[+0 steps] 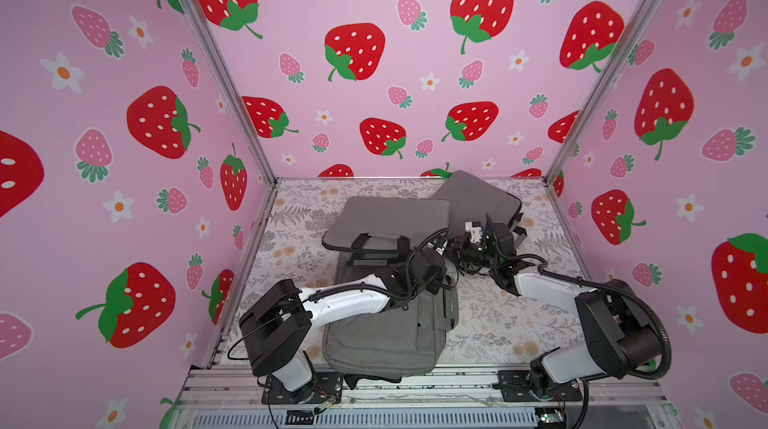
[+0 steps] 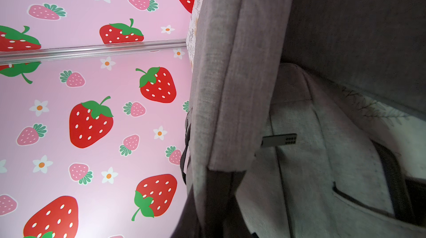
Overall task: Open the zippered laptop bag and take out the laptop
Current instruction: Unzip the zipper on the zippered laptop bag.
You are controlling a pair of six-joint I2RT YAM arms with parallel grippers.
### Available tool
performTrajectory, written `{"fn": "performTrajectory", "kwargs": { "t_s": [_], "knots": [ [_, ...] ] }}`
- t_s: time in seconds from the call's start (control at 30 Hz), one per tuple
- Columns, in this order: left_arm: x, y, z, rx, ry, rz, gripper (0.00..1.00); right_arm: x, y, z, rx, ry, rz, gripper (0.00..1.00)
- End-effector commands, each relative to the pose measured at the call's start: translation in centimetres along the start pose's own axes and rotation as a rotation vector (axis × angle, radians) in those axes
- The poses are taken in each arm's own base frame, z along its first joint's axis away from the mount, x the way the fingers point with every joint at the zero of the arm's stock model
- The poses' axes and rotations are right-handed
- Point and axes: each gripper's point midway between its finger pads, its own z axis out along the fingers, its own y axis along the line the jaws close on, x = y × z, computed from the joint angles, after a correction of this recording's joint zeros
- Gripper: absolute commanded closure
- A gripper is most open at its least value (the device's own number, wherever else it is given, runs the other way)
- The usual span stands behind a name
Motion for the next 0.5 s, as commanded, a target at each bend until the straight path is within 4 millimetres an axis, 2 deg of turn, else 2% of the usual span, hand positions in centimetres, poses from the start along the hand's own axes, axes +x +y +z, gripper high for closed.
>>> {"fn": "performTrajectory", "kwargs": {
  "t_s": [0.0,0.13,0.47],
  "knots": [
    [-2.1,0.5,0.3,0.012,-0.089,-0.074,0.57,0.0,2.0,-0.1,-0.061,0.008,-0.012,1.00],
    [-2.7,0.4,0.6,0.030,-0.094,-0.080,0.60,0.0,1.8,-0.1,-0.061,0.006,-0.005,1.00],
    [-1.6,0.6,2.1,0.041,-0.044,-0.090,0.70,0.0,1.6,-0.1,-0.062,0.005,-0.003,1.00]
  ]
}}
